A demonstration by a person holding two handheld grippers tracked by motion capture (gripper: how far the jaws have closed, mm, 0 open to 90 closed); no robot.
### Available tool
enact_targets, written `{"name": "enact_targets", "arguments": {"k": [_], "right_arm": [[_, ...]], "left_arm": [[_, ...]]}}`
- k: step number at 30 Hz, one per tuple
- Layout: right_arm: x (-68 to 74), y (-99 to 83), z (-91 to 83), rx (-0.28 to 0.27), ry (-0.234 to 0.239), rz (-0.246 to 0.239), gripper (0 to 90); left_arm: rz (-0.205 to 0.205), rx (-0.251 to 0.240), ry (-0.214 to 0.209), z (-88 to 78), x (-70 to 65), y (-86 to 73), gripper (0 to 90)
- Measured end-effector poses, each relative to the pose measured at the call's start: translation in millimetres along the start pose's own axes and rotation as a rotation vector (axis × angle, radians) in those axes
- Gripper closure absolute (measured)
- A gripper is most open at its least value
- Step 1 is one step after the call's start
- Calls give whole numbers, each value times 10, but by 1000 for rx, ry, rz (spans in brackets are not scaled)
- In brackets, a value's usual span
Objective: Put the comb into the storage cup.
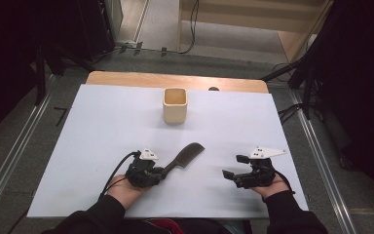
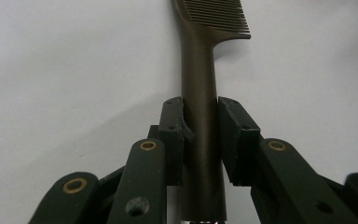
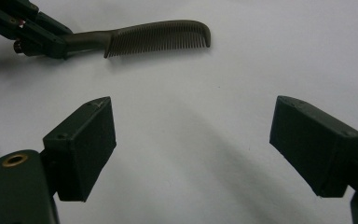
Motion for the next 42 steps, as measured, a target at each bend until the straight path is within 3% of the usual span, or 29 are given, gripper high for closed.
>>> {"name": "enact_targets", "arguments": {"k": [3,10,20,36,42], "right_arm": [[-1,1,-2,-3,-1,1,128],[-6,-2,-6,-3,-2,0,128],[21,12,-20,-24,-2,-7,128],[56,30,-13,-30,1,-16,128],[54,42,-15,-36,-5,-13,128]], "left_arm": [[-12,-19,-21,-42,20,22,732],[11,-70,-42,-176,32,110,732],[13,-155,-89,-268,10,294,731],[64,-228,-90,-129,-101,596,731],[61,-250,-89,-74,-131,679,731]]}}
Point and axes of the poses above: each handheld gripper's, and its own axes: z roughly forward along the jaws, y roughly out of its top, x roughly to its left, the point moved 4 cm from there along z, roughly forward along the jaws, and after that the axes turned 8 degrees about x, right-handed, at the moved point
